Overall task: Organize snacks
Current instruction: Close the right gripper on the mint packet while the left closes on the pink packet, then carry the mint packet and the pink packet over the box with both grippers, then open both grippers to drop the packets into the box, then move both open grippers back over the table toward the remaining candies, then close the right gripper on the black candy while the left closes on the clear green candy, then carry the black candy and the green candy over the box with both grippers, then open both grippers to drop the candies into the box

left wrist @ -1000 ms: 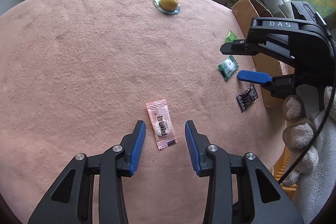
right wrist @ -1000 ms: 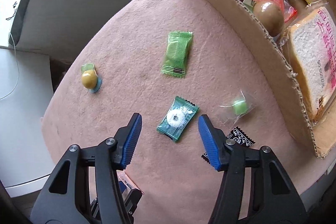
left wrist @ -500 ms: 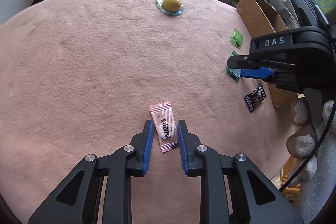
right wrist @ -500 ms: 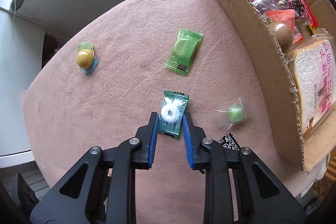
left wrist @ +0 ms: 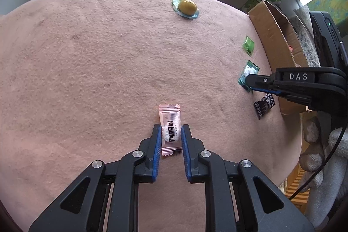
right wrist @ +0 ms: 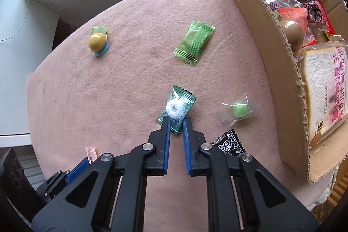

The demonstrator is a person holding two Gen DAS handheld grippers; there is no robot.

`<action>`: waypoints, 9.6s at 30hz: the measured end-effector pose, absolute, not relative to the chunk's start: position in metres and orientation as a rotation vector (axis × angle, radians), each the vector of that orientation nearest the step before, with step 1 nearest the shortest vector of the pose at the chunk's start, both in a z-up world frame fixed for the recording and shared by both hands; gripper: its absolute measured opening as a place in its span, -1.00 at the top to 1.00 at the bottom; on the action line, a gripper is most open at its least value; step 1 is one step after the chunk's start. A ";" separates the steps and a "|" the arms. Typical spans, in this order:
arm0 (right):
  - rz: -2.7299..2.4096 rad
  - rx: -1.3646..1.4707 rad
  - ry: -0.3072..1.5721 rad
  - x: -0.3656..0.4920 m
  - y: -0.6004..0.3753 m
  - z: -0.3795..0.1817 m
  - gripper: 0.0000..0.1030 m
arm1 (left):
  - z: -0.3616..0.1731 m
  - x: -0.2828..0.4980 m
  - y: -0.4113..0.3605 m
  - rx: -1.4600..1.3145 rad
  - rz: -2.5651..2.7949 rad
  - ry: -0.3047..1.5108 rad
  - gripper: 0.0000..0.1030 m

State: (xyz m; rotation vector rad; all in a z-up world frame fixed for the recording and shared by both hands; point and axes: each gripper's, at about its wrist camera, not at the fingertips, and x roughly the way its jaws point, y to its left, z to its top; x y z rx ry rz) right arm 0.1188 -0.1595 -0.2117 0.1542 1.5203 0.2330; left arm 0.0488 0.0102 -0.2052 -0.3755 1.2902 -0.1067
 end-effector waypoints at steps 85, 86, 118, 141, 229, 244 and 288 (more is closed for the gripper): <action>0.112 0.256 1.249 0.139 -0.356 -0.110 0.77 | -0.121 0.171 -0.175 -0.193 -0.490 1.168 0.68; 0.106 0.260 1.252 0.139 -0.359 -0.113 0.77 | -0.121 0.174 -0.178 -0.190 -0.494 1.169 0.68; 0.042 0.236 1.186 0.122 -0.377 -0.105 -0.32 | -0.109 0.173 -0.191 -0.108 -0.480 1.132 -0.18; 0.250 0.107 1.106 0.074 -0.284 -0.076 -0.45 | -0.120 0.145 -0.053 -0.227 -0.256 1.142 -0.18; 0.072 0.127 1.230 0.108 -0.173 -0.218 0.58 | -0.210 0.172 -0.068 -0.098 -0.729 1.201 0.74; 0.114 0.194 1.213 0.098 -0.199 -0.198 0.58 | -0.207 0.160 -0.050 -0.140 -0.667 1.213 0.78; 0.189 0.110 1.071 0.219 -0.336 -0.121 0.58 | -0.121 0.245 -0.180 -0.108 -0.572 1.033 0.78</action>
